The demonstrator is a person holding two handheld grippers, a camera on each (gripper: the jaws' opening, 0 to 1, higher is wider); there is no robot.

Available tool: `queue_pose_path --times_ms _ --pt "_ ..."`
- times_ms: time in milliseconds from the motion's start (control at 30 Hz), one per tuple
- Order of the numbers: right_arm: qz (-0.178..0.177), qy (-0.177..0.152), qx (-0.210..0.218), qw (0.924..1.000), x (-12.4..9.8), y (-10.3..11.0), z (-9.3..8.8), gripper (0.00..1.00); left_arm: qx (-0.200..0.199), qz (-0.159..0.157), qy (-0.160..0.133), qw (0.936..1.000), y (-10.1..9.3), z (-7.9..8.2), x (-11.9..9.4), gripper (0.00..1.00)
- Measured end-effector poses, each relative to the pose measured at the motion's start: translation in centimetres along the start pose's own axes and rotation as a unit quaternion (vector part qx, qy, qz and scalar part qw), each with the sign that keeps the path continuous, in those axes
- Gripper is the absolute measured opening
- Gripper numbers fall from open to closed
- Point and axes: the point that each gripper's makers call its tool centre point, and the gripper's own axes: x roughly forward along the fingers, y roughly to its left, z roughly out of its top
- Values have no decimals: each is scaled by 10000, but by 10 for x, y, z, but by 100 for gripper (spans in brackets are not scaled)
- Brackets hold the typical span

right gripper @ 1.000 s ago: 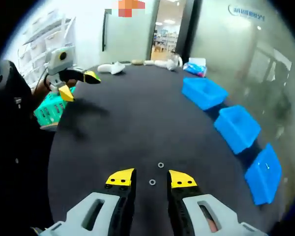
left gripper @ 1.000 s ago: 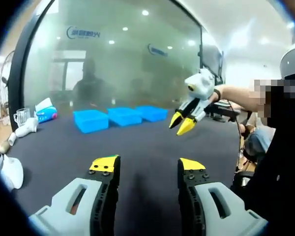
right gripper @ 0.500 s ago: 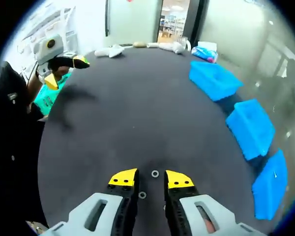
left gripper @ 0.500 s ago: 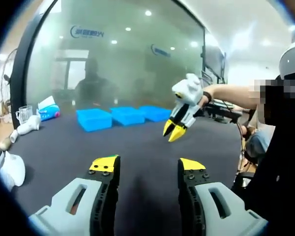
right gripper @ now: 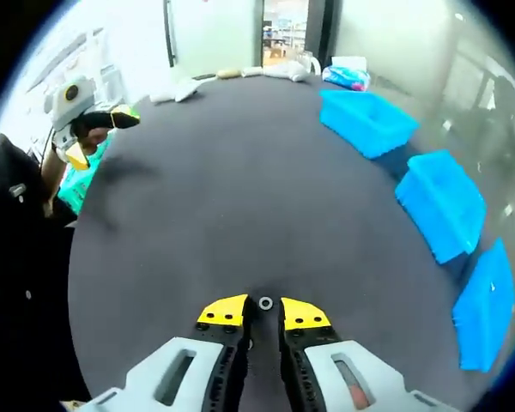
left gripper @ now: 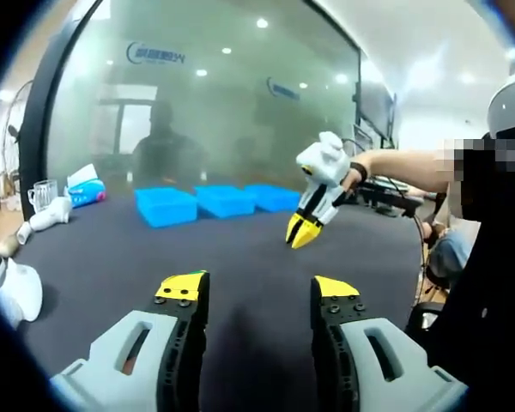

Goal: Sort the screws, nuts, and washers into the corresponding bins

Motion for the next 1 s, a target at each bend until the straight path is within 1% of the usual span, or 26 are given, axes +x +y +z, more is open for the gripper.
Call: queue_pose_path --times_ms 133,233,367,500,633,733,833,900,933,1000 --pt "108 20 36 9999 1 2 0 4 -25 -4 -8 10000 1 0 1 46" --pt "148 5 156 9998 1 2 0 4 -27 -18 2 10000 1 0 2 46" --pt "134 -28 182 9997 1 2 0 4 -65 -72 4 10000 -1 -1 5 46" --pt "103 -109 95 9998 0 3 0 4 -52 -79 12 10000 -2 -1 5 46" --pt "102 -231 142 9996 -3 5 -1 4 -46 -48 -20 10000 -1 1 4 46" --pt "43 -388 177 9991 -9 6 -1 4 -64 -10 -64 10000 0 4 2 46" --pt "-43 -632 254 9977 -15 8 2 4 -82 -2 -112 9999 0 6 2 46" --pt "-169 -851 263 9959 -22 7 5 4 -93 -3 -131 9999 0 8 2 46" --pt "-278 -1004 274 9942 -26 6 8 4 -83 18 -136 9999 1 8 2 46" --pt "-381 -1240 339 9910 -34 6 11 4 -92 44 -158 9998 2 10 2 46"
